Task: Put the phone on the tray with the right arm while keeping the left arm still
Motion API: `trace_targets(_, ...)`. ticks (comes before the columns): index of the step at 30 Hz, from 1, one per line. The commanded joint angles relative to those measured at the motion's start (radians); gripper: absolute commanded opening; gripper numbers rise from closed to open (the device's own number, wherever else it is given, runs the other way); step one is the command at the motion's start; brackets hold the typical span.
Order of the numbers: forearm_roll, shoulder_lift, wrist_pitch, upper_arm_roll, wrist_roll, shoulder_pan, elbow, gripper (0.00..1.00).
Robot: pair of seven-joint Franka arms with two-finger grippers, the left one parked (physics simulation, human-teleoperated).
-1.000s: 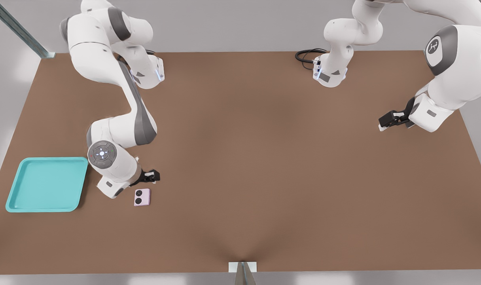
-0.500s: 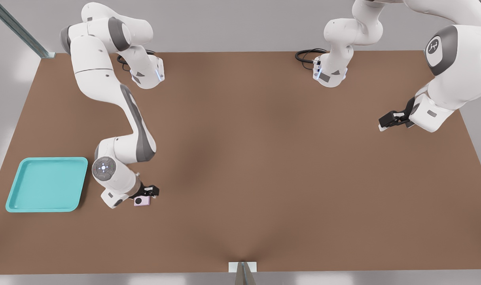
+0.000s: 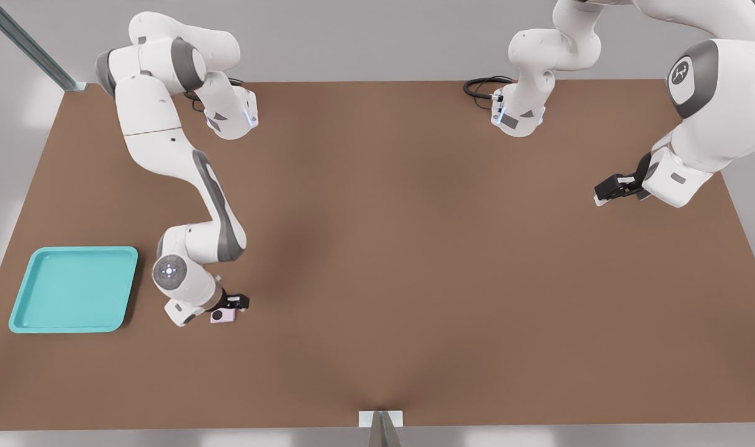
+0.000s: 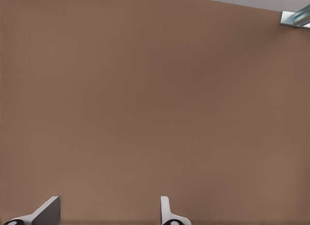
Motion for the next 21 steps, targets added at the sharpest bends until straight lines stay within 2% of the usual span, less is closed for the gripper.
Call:
trace_targets(1,0.001,0.01,0.047,0.0,-0.032,-0.007,0.0,1.0)
trace_targets(10,-0.001,0.082,0.107,0.0,-0.06,-0.018,0.0,1.0)
trace_targets(21,0.001,0.084,0.113,0.018,-0.164,-0.075,-0.032,1.0)
